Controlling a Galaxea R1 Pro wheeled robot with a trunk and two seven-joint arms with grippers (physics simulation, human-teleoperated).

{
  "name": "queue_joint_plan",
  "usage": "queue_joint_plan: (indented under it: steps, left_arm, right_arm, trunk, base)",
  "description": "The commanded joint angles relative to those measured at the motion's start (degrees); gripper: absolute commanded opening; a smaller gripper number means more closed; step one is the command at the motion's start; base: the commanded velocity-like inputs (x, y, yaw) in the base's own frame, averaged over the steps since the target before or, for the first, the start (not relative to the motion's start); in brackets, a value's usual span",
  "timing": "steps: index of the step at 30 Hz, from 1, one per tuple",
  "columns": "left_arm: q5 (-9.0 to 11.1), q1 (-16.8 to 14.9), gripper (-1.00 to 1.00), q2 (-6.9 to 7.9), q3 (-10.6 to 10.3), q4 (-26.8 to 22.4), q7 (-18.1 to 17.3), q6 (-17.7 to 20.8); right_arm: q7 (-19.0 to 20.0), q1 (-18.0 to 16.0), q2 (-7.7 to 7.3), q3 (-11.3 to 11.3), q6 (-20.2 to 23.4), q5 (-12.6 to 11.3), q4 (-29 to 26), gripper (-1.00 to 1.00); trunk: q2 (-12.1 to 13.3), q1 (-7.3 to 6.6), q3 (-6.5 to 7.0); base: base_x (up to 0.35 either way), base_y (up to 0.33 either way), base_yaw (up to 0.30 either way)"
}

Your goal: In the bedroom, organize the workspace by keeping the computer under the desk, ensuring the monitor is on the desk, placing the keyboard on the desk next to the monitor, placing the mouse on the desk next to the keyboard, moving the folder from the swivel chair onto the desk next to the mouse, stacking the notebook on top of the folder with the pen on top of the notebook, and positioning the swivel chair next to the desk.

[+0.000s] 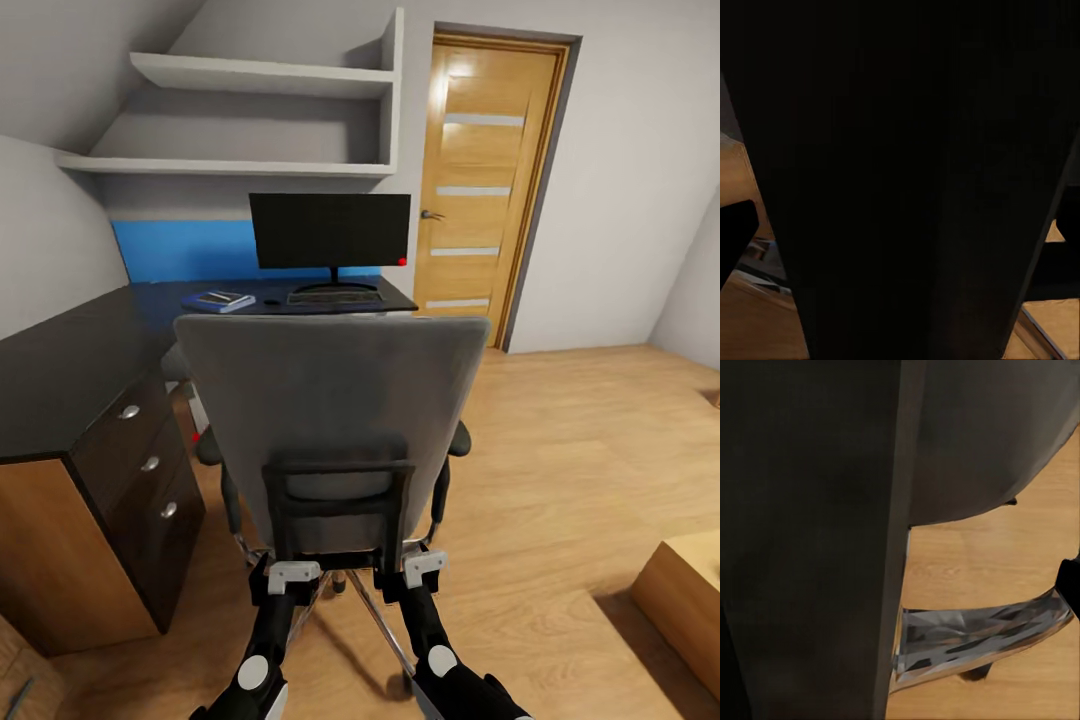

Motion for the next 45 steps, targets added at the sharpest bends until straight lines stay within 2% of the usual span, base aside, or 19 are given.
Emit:
queue_joint_plan:
  steps: [1,12,29,37,45]
  left_arm:
    - [-0.1,-0.1,1.0,0.04,-0.2,0.0,0.5,-0.2]
    - [-0.1,-0.1,1.0,0.05,-0.2,0.0,0.5,-0.2]
    - [-0.1,-0.1,1.0,0.2,-0.2,0.0,0.5,-0.3]
    - [-0.1,-0.1,1.0,0.31,-0.2,0.0,0.5,-0.3]
    - [-0.1,-0.1,1.0,0.31,-0.3,0.0,0.5,-0.3]
  right_arm:
    - [-0.4,-0.1,-0.05,0.4,-0.3,-0.8,0.1,1.0]
    - [-0.5,-0.1,-0.05,0.4,-0.3,-0.8,0.1,1.0]
    - [-0.5,-0.1,-0.05,0.4,-0.3,-0.9,0.1,1.0]
    - [-0.5,-0.1,-0.05,0.4,-0.3,-0.8,0.1,1.0]
    - [-0.5,-0.1,-0.05,0.4,-0.3,-0.8,0.1,1.0]
  trunk:
    - [0.0,0.02,-0.04]
    - [0.0,0.02,-0.04]
    - [0.0,0.02,-0.04]
    - [0.0,0.02,-0.04]
    - [0.0,0.02,-0.04]
  base:
    - [0.322,0.0,0.0]
    - [0.322,0.0,0.109]
    - [0.322,0.0,0.008]
    - [0.322,0.0,0.174]
    - [0.322,0.0,0.032]
